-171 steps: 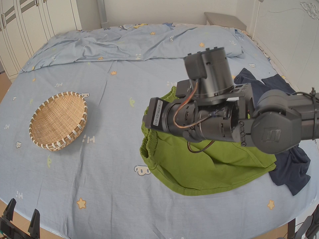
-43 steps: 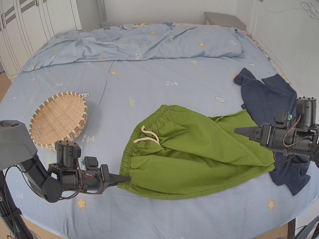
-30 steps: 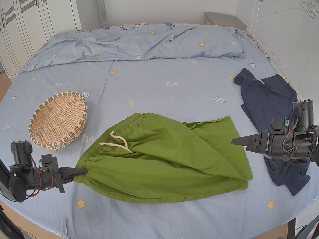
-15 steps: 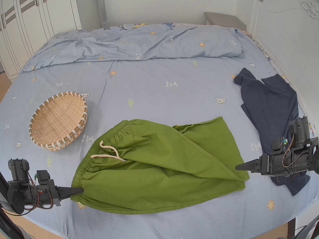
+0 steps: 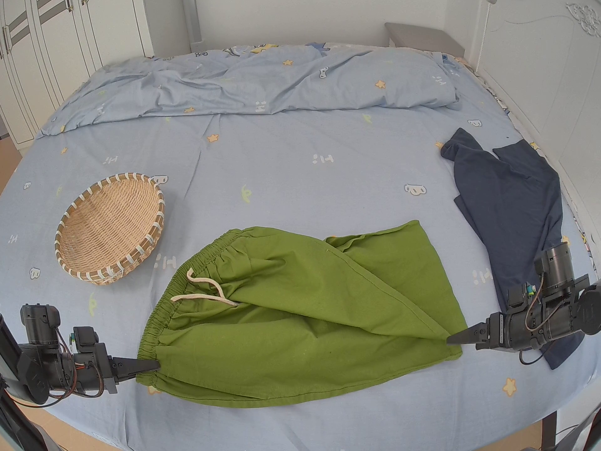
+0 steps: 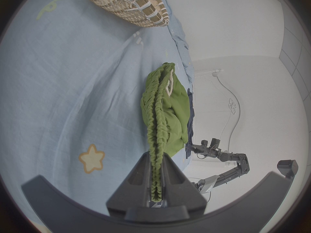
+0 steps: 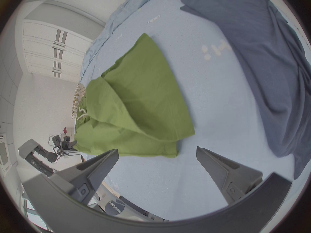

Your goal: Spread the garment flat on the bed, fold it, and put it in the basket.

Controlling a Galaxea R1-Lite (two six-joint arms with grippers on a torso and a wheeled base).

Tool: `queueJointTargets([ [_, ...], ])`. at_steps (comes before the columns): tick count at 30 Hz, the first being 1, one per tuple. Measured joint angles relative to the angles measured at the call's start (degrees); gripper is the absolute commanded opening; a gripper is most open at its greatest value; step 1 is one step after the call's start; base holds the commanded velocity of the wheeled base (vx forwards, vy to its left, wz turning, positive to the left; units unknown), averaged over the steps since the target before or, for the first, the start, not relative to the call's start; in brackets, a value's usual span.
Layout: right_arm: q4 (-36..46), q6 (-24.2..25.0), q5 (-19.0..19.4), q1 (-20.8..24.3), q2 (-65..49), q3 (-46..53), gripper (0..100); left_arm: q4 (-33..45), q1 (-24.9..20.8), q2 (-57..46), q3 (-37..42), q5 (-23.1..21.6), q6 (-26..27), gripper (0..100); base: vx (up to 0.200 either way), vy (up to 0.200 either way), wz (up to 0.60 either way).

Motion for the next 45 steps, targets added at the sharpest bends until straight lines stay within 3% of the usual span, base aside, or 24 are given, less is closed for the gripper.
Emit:
queueJointTargets([
  [3,0.0,-1.3,1.2,0.0,0.5,1.1,100,0.0,0.0,0.1,-0.1,0.0,0.0,0,0.000,0.000,0.00],
  [9,-0.1,-7.1,7.7,-0.2,2.0,2.7,100,-0.8,0.0,0.5,-0.1,0.0,0.0,0,0.000,0.000,0.00],
  [16,-4.9,-7.4,8.6,-1.0,6.4,3.2,100,-1.7,0.0,0.9,0.2,0.0,0.0,0,0.000,0.000,0.00],
  [22,-11.4,-6.7,14.0,-2.2,9.3,3.9,100,-1.8,0.0,1.2,0.3,0.0,0.0,0,0.000,0.000,0.00],
  [45,-17.4,-4.6,16.3,-2.6,14.0,3.7,100,-1.8,0.0,1.7,0.3,-0.1,0.0,0,0.000,0.000,0.00],
])
